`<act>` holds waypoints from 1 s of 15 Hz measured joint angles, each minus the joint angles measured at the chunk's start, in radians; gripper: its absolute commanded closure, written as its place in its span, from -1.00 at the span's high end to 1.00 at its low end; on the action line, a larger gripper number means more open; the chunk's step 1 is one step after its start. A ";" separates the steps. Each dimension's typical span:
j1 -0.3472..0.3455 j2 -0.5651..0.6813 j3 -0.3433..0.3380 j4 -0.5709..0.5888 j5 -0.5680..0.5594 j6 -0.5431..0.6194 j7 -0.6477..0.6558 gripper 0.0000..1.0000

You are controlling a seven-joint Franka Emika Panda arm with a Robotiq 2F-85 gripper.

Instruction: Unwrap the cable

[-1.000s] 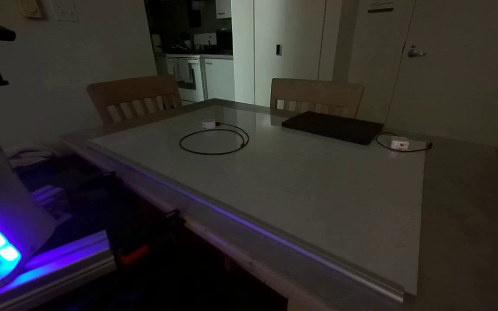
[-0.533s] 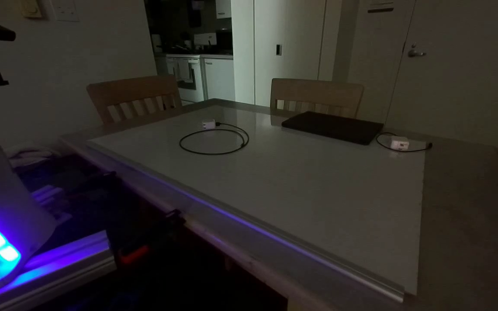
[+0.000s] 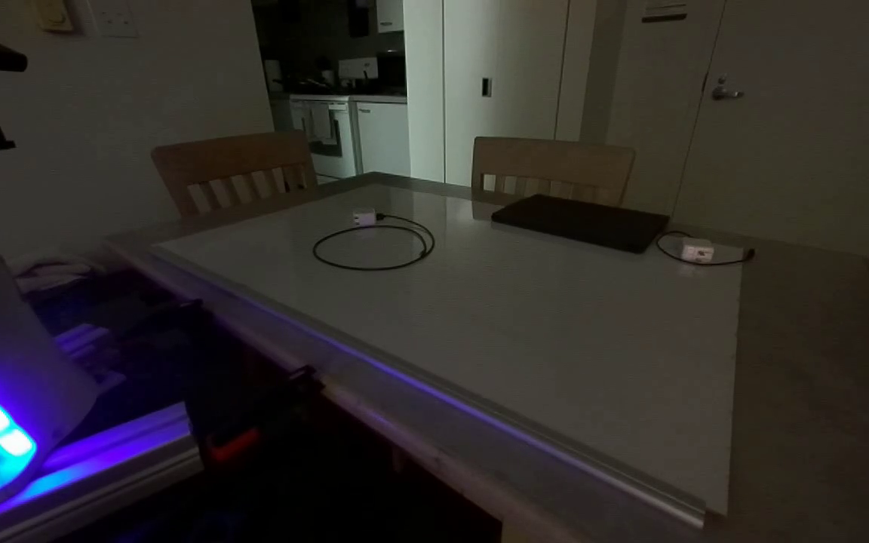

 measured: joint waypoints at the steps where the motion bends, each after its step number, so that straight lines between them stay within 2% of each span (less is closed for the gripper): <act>1: 0.019 0.038 0.000 0.026 0.015 0.000 -0.015 1.00; 8: 0.157 0.383 0.016 0.266 0.150 -0.054 -0.235 1.00; 12: 0.161 0.565 0.074 0.417 0.194 -0.164 -0.357 1.00; 15: 0.133 0.595 0.112 0.436 0.196 -0.168 -0.357 1.00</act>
